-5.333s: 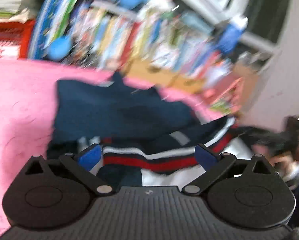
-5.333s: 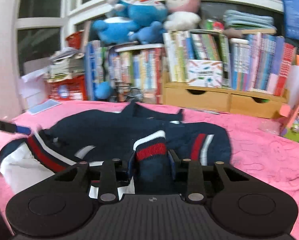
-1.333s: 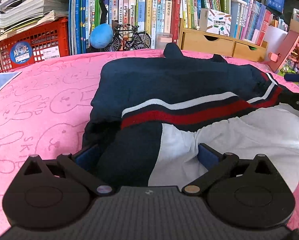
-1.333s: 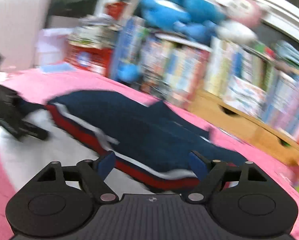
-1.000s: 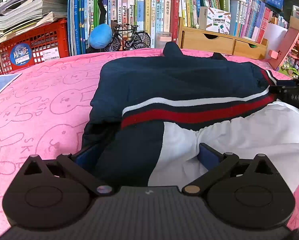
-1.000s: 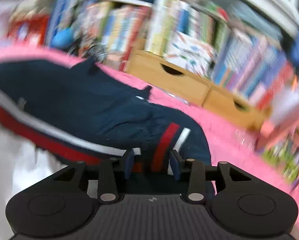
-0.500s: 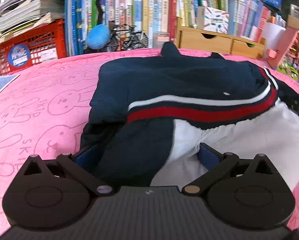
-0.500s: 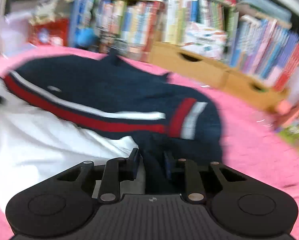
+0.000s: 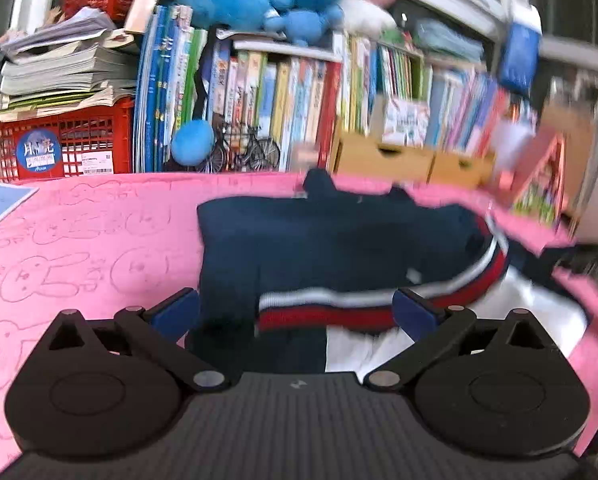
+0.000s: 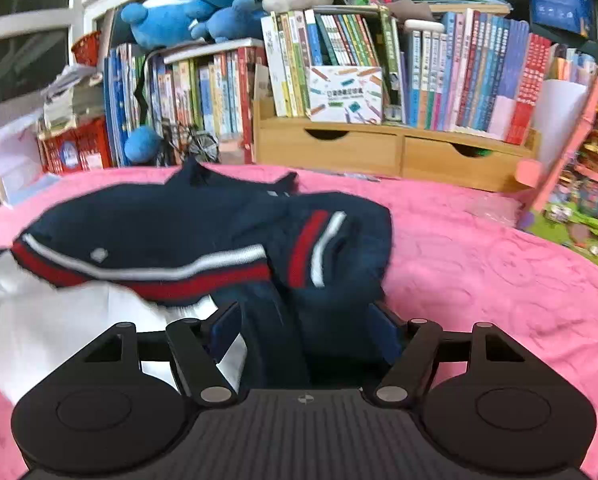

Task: Fold clothes
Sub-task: 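Grasp the striped cuff with both grippers and tuck it onto the fold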

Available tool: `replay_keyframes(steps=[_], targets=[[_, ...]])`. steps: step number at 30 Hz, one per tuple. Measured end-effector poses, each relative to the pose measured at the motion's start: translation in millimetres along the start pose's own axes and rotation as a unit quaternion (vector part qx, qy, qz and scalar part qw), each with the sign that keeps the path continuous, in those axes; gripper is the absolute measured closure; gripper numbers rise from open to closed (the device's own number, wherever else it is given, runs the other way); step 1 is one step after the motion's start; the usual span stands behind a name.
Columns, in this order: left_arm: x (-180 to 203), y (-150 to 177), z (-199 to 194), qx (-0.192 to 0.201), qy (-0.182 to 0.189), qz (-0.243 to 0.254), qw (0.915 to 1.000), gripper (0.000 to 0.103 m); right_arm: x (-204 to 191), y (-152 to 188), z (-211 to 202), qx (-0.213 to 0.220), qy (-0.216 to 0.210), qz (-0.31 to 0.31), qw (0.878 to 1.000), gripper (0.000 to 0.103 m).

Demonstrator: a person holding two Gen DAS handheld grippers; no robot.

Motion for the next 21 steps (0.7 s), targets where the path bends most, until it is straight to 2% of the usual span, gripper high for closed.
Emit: replay_keyframes(steps=[3, 5, 9, 10, 11, 12, 13, 16, 18, 20, 21], targets=[[2, 8, 30, -0.055, -0.024, 0.015, 0.9981, 0.000, -15, -13, 19, -0.010, -0.006, -0.021, 1.000, 0.035], [3, 14, 50, -0.094, -0.042, 0.026, 0.9943, 0.000, -25, -14, 35, -0.027, -0.004, -0.037, 0.999, 0.044], [3, 11, 59, -0.097, -0.026, 0.013, 0.9949, 0.000, -41, -10, 59, -0.045, -0.020, -0.054, 0.997, 0.044], [3, 10, 61, -0.096, -0.020, 0.009, 0.9951, 0.004, -42, -8, 63, -0.043, -0.024, -0.048, 0.998, 0.044], [3, 9, 62, -0.096, -0.015, 0.005, 0.9952, 0.012, -41, -8, 63, -0.042, -0.026, -0.043, 0.998, 0.044], [4, 6, 59, -0.082, -0.009, 0.002, 0.9966, 0.038, -40, -8, 63, -0.042, -0.027, -0.040, 0.998, 0.044], [4, 5, 55, -0.071, -0.010, 0.000, 0.9975, 0.055, -42, -7, 62, -0.041, -0.026, -0.042, 0.998, 0.047], [6, 7, 52, -0.051, -0.029, 0.004, 0.9982, 0.063, -48, -4, 57, -0.038, -0.026, -0.051, 0.998, 0.057], [6, 7, 55, -0.056, -0.028, -0.001, 0.9980, 0.062, -54, -1, 53, -0.036, -0.028, -0.058, 0.997, 0.065], [5, 8, 59, -0.061, -0.027, -0.007, 0.9978, 0.043, -53, 2, 51, -0.038, -0.035, -0.052, 0.997, 0.065], [5, 8, 61, -0.063, -0.026, -0.010, 0.9976, 0.011, -52, 2, 51, -0.039, -0.038, -0.048, 0.997, 0.063]])
Point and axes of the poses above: each gripper's, at about its wrist camera, not at the fingertips, and z roughly the way its jaws point, x to its right, y to its underside, the point moved 10 cm from there along z, roughly the way its jaws point, and after that the axes turned 15 degrees about -x, right-handed, at the moved point
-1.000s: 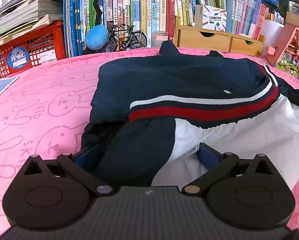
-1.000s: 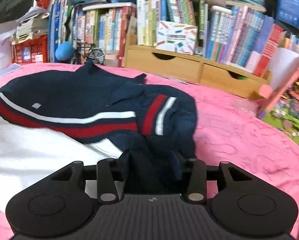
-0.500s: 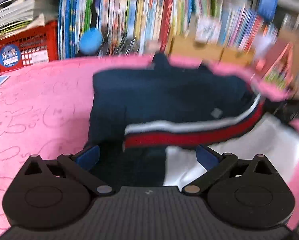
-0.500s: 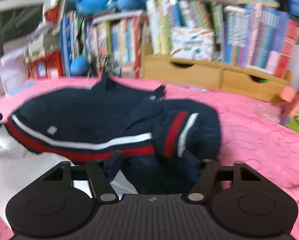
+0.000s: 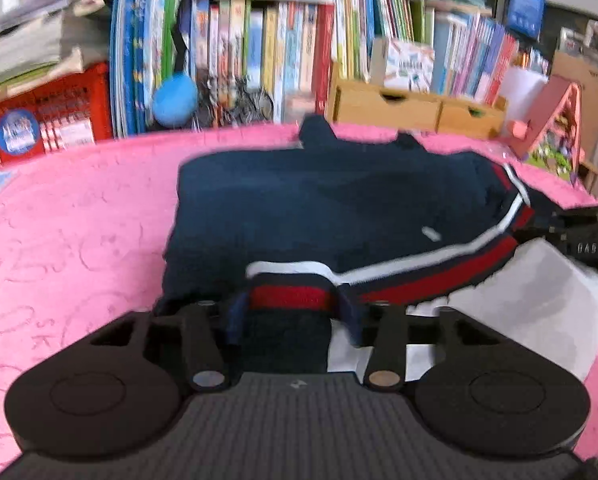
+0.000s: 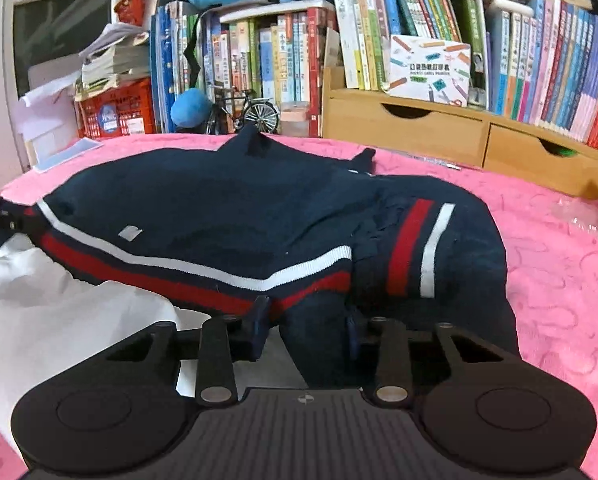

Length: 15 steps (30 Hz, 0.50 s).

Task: Fold clothes
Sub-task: 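Grasp the striped cuff with both grippers and tuck it onto the fold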

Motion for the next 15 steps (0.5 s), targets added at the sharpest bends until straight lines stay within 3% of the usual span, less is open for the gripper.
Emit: replay_keyframes(steps=[1, 3, 4, 5, 6, 7, 10, 15], targets=[[0, 0, 2, -0.002, 0.001, -0.003, 1.0000, 0.000, 2, -1, 1, -0.002, -0.001, 0.006, 1.000, 0.057], [0, 0, 6, -0.007, 0.002, -0.008, 0.9999, 0.001, 9, -3, 5, -0.006, -0.004, 0.021, 1.000, 0.043], [-1, 0, 8, -0.010, 0.003, -0.011, 0.9999, 0.017, 13, -4, 7, -0.008, -0.007, 0.031, 0.999, 0.043], [-1, 0, 9, -0.012, 0.004, -0.014, 0.9998, 0.032, 12, -4, 7, -0.009, -0.011, 0.035, 0.999, 0.044], [2, 0, 5, -0.009, 0.006, -0.016, 0.9998, 0.050, 11, -3, 6, -0.010, -0.015, 0.038, 0.999, 0.057], [4, 1, -1, -0.001, -0.004, -0.012, 0.9999, 0.061, 9, -2, 5, -0.011, -0.019, 0.041, 0.999, 0.070], [8, 3, -23, 0.022, -0.014, -0.002, 0.9997, 0.072, -4, 3, -9, -0.003, 0.007, 0.026, 1.000, 0.084], [20, -29, -69, 0.084, -0.002, 0.011, 0.9964, 0.076, -12, -9, -69, 0.081, 0.014, 0.015, 0.996, 0.086]])
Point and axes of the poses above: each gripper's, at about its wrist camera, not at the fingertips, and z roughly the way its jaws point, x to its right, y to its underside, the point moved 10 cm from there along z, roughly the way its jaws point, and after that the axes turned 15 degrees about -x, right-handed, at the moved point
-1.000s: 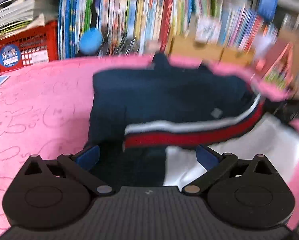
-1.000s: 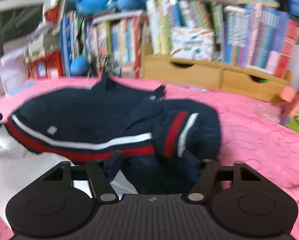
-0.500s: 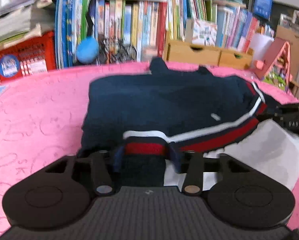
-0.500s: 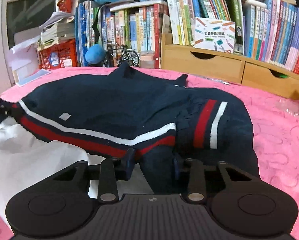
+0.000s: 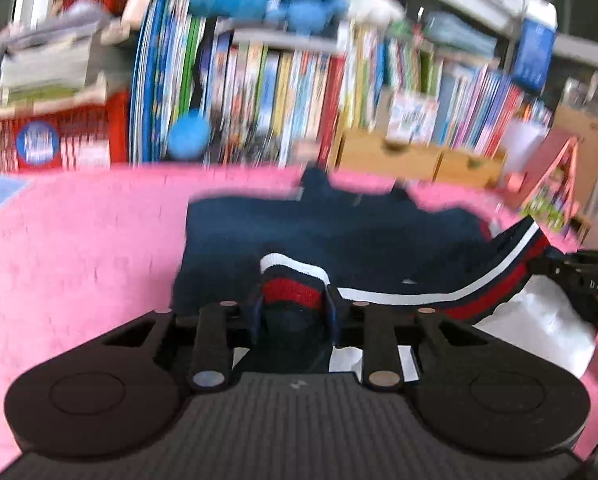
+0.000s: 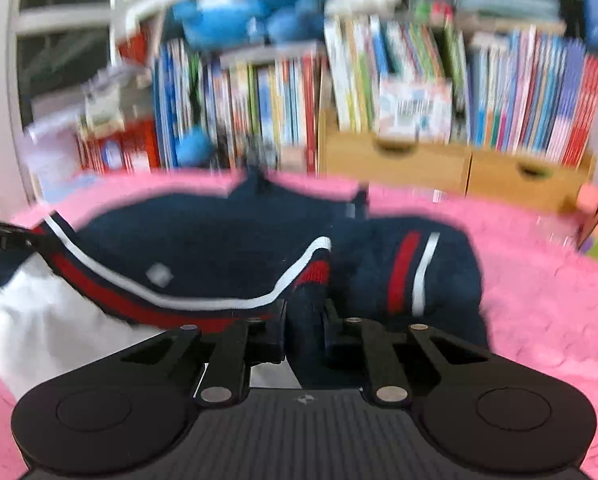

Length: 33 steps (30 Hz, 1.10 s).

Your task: Fold clothes

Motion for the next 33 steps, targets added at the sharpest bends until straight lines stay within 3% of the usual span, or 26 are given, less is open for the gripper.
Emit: replay_keyframes(steps=[6, 9, 12, 16, 19, 23, 26, 27, 28, 29, 32, 33], targets=[[21, -95, 11, 0.073, -0.067, 0.090, 0.9910, 0.076, 24, -70, -40, 0.092, 0.030, 0.001, 0.995, 0.086], [22, -126, 55, 0.061, -0.102, 0.105, 0.9874, 0.076, 48, -103, -17, 0.103, 0.050, 0.015, 0.993, 0.084], [11, -125, 117, 0.012, -0.123, 0.102, 0.9871, 0.075, 78, -116, 37, 0.071, 0.060, 0.041, 0.995, 0.084], [13, -99, 195, -0.051, -0.152, 0.104, 0.9816, 0.071, 97, -98, 114, -0.008, 0.079, 0.060, 0.995, 0.084], [0, -84, 215, -0.062, -0.149, 0.083, 0.9833, 0.067, 101, -77, 147, -0.042, 0.091, 0.065, 0.993, 0.081], [-16, -76, 225, -0.070, -0.124, 0.046, 0.9887, 0.062, 104, -65, 153, -0.046, 0.076, 0.089, 0.992, 0.079], [-30, -77, 206, -0.061, -0.131, 0.026, 0.9892, 0.043, 111, -60, 153, -0.052, 0.056, 0.115, 0.990, 0.072], [-35, -78, 199, -0.057, -0.134, 0.020, 0.9891, 0.031, 115, -59, 153, -0.054, 0.046, 0.126, 0.989, 0.070], [-40, -79, 192, -0.053, -0.138, 0.014, 0.9890, 0.011, 120, -59, 155, -0.055, 0.033, 0.143, 0.988, 0.067], [-45, -80, 184, -0.050, -0.141, 0.007, 0.9888, 0.002, 125, -59, 156, -0.056, 0.019, 0.160, 0.985, 0.066], [-59, -82, 163, -0.039, -0.151, -0.012, 0.9878, 0.000, 132, -64, 151, -0.048, 0.011, 0.186, 0.981, 0.055], [-64, -82, 156, -0.035, -0.154, -0.018, 0.9873, 0.003, 131, -64, 140, -0.044, 0.039, 0.189, 0.980, 0.042]])
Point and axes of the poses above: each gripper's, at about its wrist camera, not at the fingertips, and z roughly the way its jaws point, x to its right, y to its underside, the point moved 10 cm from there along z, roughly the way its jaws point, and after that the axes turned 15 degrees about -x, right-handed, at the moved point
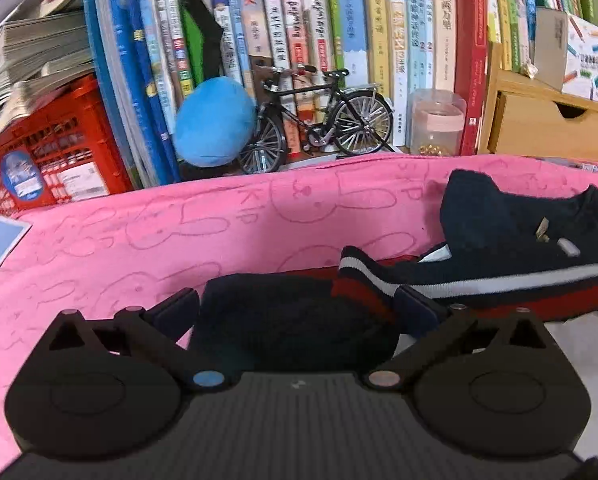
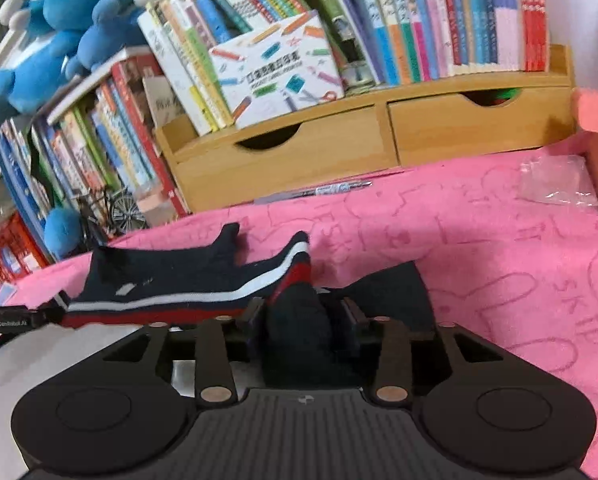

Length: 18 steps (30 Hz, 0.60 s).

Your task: Fold clothes

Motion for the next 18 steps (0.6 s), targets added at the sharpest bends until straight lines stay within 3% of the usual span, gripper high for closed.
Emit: replay_keyframes(steps=[1, 3, 7, 10, 13, 14, 16, 18], targets=[[-7, 0, -5, 0.003, -0.003, -0.007, 1.0000, 0.003, 0, 2, -13, 0.011, 0.030, 0.004, 0.999, 0.030], [-20, -1, -16, 0.008, -0.009, -0.021, 0.9997, 0.002, -10, 10, -49, 0.058, 0.055, -0.009, 0.997, 0.028], [17, 24, -30, 0.003, 0.015, 0.046, 0.9988, 0.001, -67, 49, -99, 0.081, -0.006, -0.071, 0.994, 0.028], [48, 45, -39, -0.002, 0.035, 0.101, 0.9943, 0.002, -124, 84, -115, 0.067, -0.039, -0.134, 0.988, 0.039], [79, 66, -49, -0.007, 0.054, 0.156, 0.9863, 0.003, -164, 113, -111, 0.042, -0.046, -0.181, 0.982, 0.051], [90, 73, -53, -0.009, 0.061, 0.174, 0.9829, 0.006, -171, 120, -107, 0.033, -0.039, -0.185, 0.981, 0.053], [110, 88, -60, -0.012, 0.073, 0.210, 0.9749, 0.030, -169, 129, -102, 0.025, -0.023, -0.164, 0.986, 0.055], [127, 96, -55, -0.020, 0.072, 0.235, 0.9692, 0.033, -162, 136, -101, 0.026, -0.002, -0.142, 0.989, 0.056]])
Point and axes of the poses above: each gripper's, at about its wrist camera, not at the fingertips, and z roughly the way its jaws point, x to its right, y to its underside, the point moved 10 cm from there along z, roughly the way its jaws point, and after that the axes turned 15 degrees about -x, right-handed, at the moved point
